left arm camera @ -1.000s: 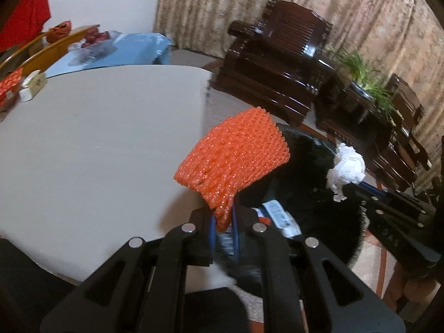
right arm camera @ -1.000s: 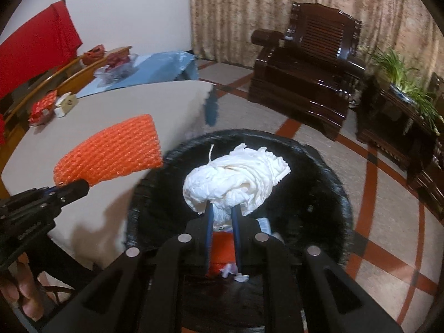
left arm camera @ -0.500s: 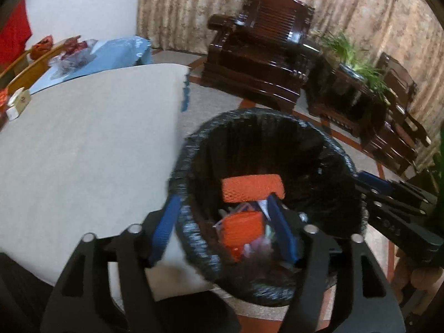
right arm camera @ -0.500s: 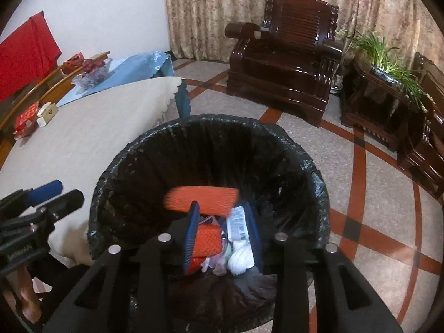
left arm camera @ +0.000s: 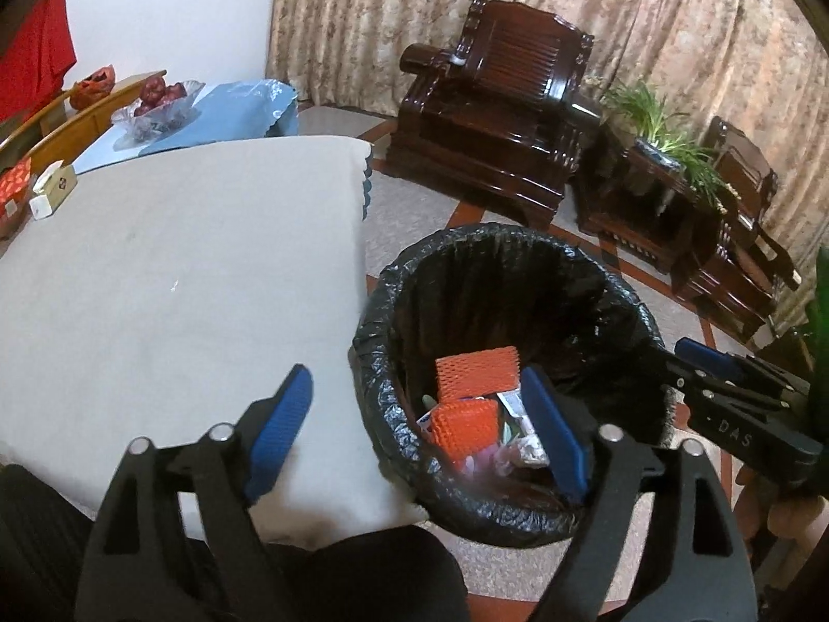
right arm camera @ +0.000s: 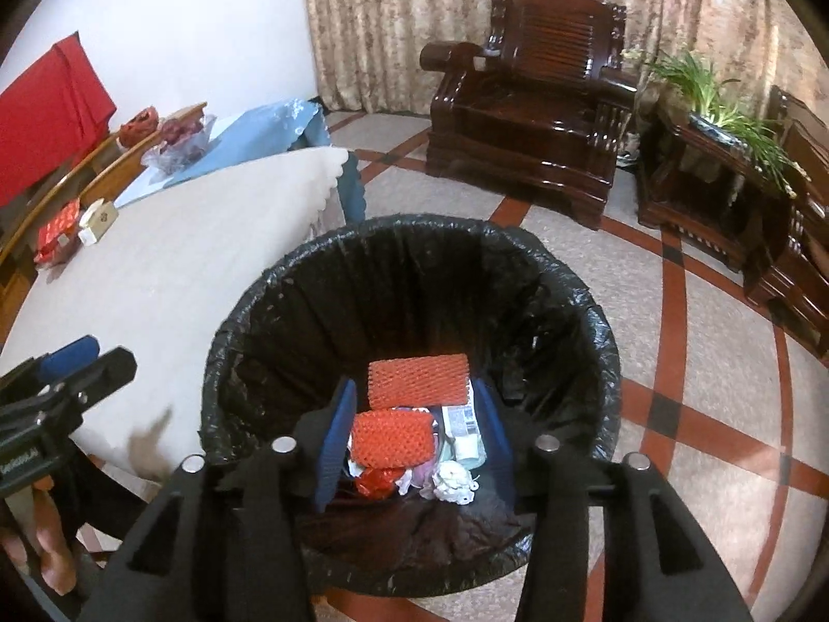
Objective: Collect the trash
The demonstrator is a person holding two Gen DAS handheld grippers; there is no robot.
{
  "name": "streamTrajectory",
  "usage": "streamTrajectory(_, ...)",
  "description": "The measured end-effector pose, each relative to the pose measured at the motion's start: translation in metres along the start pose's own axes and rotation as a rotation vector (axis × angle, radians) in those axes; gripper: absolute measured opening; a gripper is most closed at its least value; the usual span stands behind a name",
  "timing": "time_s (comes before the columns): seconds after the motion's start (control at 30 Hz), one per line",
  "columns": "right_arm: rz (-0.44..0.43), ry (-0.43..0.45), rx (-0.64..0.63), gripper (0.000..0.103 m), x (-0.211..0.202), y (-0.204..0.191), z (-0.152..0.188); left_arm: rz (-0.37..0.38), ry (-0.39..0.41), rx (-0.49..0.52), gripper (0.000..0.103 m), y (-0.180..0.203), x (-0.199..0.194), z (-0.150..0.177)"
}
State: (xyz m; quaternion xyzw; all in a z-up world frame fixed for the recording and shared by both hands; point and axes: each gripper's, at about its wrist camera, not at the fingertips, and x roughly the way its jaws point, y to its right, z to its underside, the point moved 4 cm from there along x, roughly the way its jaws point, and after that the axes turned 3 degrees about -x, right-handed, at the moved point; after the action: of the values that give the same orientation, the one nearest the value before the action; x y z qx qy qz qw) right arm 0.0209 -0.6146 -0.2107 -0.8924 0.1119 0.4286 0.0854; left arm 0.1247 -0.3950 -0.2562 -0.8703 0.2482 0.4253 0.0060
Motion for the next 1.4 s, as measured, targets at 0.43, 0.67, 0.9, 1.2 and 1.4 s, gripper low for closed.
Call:
streamTrajectory(0.43, 0.042, 0.110, 0.118, 0.093, -0.077, -0.084, -0.003, -0.109, 0.141, -0.005, 0.098, -0.106, -0.107, -0.016)
streamTrajectory(0.67, -0.042, 0.211, 0.024, 0.094, -0.126, -0.197, -0.020, -0.275, 0.291, -0.034, 0.098, -0.172, -0.195, -0.040)
streamTrajectory(0.9, -0.025, 0.412, -0.067, 0.097, -0.192, -0.286, -0.049, -0.470, 0.394, -0.096, 0.098, -0.227, -0.277, -0.051)
streamTrajectory(1.2, -0.109, 0.503, -0.114, 0.097, -0.230, -0.351, -0.069, -0.558, 0.506, -0.161, 0.098, -0.261, -0.364, -0.049)
streamTrajectory(1.4, -0.127, 0.508, -0.074, 0.097, -0.243, -0.362, -0.065, -0.604, 0.565, -0.189, 0.098, -0.266, -0.402, -0.045)
